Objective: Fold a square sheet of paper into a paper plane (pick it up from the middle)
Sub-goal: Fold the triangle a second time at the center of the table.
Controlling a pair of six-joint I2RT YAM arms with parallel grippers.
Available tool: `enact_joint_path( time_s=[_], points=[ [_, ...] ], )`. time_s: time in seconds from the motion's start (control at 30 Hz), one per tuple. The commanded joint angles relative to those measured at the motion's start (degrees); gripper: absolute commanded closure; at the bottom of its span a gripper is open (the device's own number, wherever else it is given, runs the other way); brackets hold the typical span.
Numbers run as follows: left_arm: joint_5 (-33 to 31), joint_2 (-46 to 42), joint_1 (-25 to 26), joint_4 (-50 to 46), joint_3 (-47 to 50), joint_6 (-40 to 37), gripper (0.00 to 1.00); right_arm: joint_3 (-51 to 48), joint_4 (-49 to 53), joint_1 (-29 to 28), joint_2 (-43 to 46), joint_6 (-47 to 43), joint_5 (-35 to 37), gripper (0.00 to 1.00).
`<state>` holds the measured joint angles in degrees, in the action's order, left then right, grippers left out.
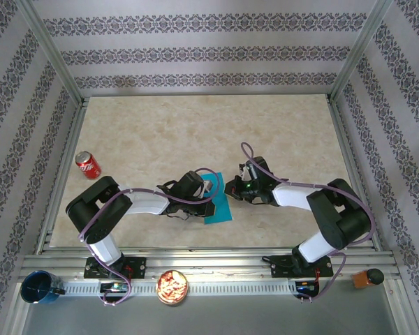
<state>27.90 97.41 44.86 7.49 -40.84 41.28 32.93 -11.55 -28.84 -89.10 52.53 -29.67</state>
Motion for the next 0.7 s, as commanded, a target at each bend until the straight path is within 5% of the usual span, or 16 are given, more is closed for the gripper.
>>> enact_joint_path(
  time_s=[0.0, 0.67],
  points=[
    [-2.2, 1.5, -0.4, -9.0, 0.9, -1.9, 1.00, 0.7, -0.3, -1.2, -2.4, -0.2, -1.9, 0.99],
    [1.2, -1.2, -0.4, -6.9, -6.6, 6.7, 1.00, -0.1, 5.0, -0.8, -5.7, -1.9, 2.2, 1.00]
  ],
)
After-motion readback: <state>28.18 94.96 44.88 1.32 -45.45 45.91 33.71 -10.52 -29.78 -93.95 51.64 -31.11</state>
